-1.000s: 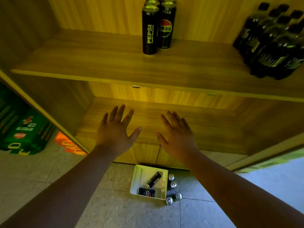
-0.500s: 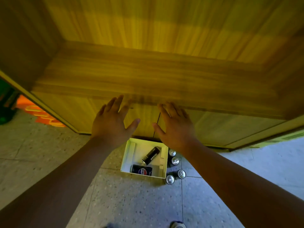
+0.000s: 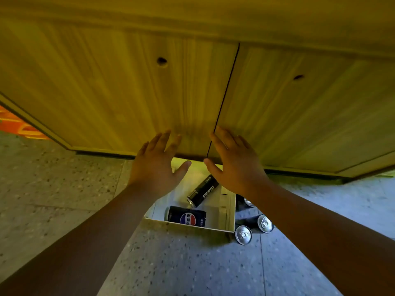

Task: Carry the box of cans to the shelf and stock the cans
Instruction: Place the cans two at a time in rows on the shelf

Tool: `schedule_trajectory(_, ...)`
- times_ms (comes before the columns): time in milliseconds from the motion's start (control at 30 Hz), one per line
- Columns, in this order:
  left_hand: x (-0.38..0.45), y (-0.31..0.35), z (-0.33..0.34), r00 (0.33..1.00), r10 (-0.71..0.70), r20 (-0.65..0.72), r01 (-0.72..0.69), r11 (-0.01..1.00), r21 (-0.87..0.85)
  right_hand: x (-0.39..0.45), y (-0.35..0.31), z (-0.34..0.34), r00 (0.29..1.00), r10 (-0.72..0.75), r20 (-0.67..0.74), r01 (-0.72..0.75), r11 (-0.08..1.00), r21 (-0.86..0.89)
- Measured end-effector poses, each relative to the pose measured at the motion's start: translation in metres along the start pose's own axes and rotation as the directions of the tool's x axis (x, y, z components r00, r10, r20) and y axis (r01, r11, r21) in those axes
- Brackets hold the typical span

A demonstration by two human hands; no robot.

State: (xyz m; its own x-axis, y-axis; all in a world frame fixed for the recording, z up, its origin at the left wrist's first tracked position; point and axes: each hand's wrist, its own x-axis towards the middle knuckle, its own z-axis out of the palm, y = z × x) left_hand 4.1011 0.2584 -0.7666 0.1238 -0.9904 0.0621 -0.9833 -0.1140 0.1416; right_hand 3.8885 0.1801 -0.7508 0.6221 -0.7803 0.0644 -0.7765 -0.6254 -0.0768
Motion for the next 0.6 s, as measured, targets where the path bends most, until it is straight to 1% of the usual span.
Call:
schedule_trajectory(167, 0.002, -0.001, 0.079, 0.999, 0.019, 0.030, -0.019, 1.000, -0.020, -0.005, 0.016, 0.068, 0.997, -0.033, 0.063, 0.035, 0.999, -0.027)
schedule_trajectory(300, 0.003, -0.005, 0.122, 0.994, 0.048, 0.096, -0.051, 0.998, 0.024, -0.009, 0.024, 0.109, 0.994, -0.026, 0.105, 0.026, 1.000, -0.001)
schedule_trajectory(467, -0.008, -0.007, 0.152, 0.982, 0.045, 0.182, -0.049, 0.999, 0.016, -0.012, 0.026, 0.127, 0.993, 0.019, 0.116, -0.026, 0.998, 0.058)
schedule_trajectory(600, -0.010, 0.005, 0.169, 0.968, 0.081, 0.239, -0.074, 0.997, -0.039, -0.022, 0.022, 0.132, 0.991, 0.011, 0.131, -0.022, 0.997, 0.079)
